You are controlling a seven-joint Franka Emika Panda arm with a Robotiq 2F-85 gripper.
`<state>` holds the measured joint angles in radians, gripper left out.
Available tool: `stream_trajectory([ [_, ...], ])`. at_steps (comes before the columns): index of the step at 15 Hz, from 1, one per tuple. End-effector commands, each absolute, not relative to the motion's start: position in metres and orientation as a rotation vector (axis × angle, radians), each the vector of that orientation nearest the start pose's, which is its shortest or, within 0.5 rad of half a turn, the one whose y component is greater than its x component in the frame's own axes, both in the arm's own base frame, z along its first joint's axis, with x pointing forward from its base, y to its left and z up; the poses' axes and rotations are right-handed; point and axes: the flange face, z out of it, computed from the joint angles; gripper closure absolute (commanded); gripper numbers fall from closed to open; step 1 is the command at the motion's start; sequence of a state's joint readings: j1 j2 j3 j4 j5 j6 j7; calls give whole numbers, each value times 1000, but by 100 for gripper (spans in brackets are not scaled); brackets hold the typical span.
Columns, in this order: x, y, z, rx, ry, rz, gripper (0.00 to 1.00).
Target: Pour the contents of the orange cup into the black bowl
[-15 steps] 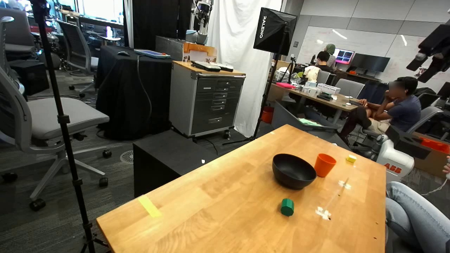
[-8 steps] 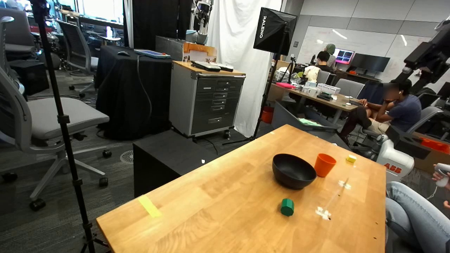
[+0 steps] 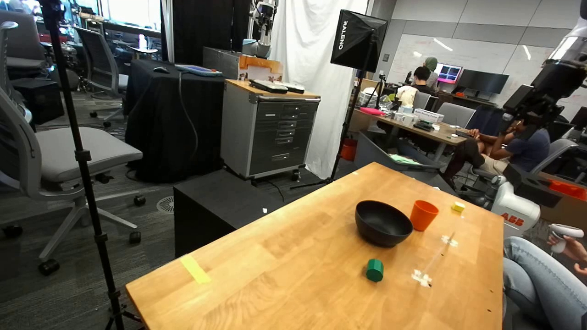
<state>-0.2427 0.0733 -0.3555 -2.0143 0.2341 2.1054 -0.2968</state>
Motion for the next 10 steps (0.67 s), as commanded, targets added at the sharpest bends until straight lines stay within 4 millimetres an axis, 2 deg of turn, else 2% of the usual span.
stream_trajectory([
  [1, 505, -332, 406, -2902, 683, -169, 0],
  [10, 538, -357, 343, -2928, 761, -108, 0],
])
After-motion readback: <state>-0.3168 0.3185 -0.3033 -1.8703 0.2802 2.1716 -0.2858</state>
